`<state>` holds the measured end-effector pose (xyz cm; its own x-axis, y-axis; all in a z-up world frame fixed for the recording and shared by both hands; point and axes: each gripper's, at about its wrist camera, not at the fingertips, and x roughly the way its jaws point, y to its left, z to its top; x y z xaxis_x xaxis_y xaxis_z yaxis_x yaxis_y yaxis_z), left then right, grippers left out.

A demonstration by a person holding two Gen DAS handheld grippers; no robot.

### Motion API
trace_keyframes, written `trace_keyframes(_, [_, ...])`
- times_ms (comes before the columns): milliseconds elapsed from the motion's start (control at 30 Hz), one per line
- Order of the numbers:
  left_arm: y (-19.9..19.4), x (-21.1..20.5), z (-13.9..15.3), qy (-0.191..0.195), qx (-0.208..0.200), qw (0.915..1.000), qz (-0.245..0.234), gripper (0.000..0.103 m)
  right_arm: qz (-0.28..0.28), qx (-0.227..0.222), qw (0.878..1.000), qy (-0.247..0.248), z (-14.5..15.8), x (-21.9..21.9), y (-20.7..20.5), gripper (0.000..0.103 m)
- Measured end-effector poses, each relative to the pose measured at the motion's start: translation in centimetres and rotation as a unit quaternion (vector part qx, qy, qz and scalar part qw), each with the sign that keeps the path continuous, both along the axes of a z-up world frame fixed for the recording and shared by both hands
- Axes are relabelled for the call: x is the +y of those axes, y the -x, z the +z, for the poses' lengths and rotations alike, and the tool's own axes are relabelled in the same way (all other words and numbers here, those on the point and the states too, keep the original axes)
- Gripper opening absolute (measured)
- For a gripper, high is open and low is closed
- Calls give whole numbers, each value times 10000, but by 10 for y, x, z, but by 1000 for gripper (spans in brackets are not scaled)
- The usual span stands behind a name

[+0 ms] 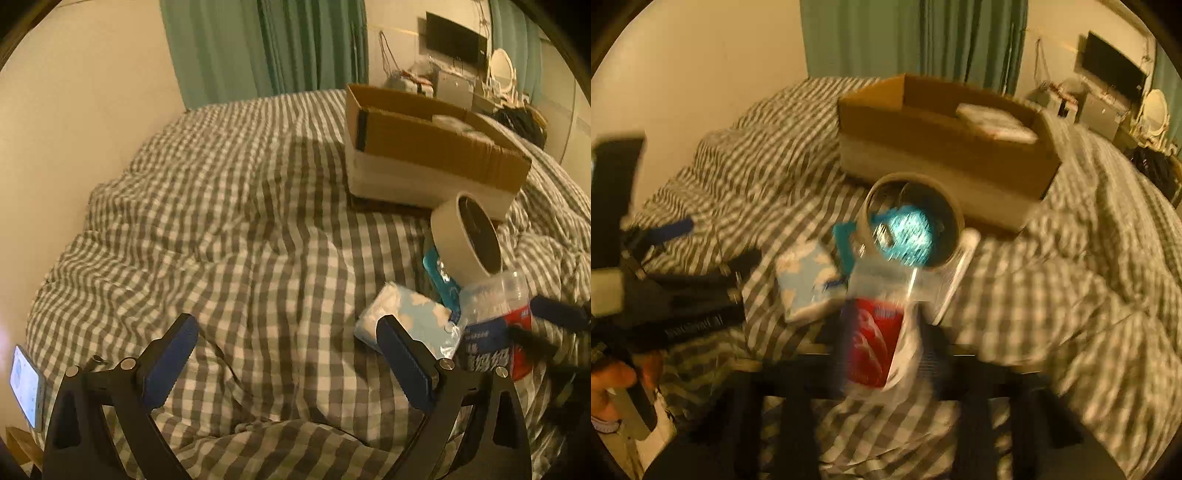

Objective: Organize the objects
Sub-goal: 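Grasp the clear floss container with the right gripper while the left grasps the tissue pack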

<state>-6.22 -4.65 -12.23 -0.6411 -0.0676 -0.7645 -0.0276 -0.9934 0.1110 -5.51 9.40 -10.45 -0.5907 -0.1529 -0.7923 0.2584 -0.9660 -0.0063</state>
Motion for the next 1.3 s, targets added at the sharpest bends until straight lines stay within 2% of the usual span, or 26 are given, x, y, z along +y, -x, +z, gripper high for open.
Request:
trace_keyframes(100, [0,11,-2,-79,-80,9996,-243,100,-21,-20,10000,42,7,6,4,8])
trace_keyframes(267, [1,30,-14,-369,-419,9960,-691,100,-55,-149,9997,161,2,5,5,8])
trace_keyframes(333, [4,37,-21,-429,-578,9938,-847,100,-65,-153,9997,177,3,7,6,14])
trace_keyframes(400, [10,43,-27,-552,-711,9912,-967,100,-118,-167,9995,234,3,10,7,33])
trace_keyframes(467, [16,49,-33,-645,-824,9888,-1064,100,-179,-183,9992,291,1,13,8,41])
trace_keyframes(667, [29,61,-53,-785,-1050,9841,-1200,99,-303,-291,9984,382,-4,19,12,49])
trace_keyframes(733, [27,61,-49,-826,-948,9848,-1198,77,-292,-375,9977,474,-8,20,13,57])
trace_keyframes(767, [26,60,-47,-811,-896,9853,-1206,51,-292,-414,9973,540,-10,20,13,62])
trace_keyframes(800, [22,61,-45,-873,-849,9844,-1271,31,-309,-459,9967,593,-12,21,13,64])
trace_keyframes(833, [19,61,-43,-878,-822,9844,-1283,25,-330,-500,9960,657,-13,22,14,65])
trace_keyframes(900, [15,57,-38,-783,-753,9870,-1183,20,-328,-559,9951,748,-15,23,14,66])
trace_keyframes(1100, [0,29,-15,-727,-591,9925,-779,19,-340,-854,9902,1047,-31,17,26,69])
trace_keyframes(1200, [-7,19,-2,-505,-427,9955,-674,19,-301,-1097,9906,766,-51,2,30,67])
trace_keyframes(1233, [-9,17,2,-493,-394,9959,-644,19,-295,-1022,9922,656,-53,-1,29,62])
trace_keyframes(1300, [-12,15,9,-469,-342,9965,-595,19,-269,-830,9946,566,-49,-5,21,62])
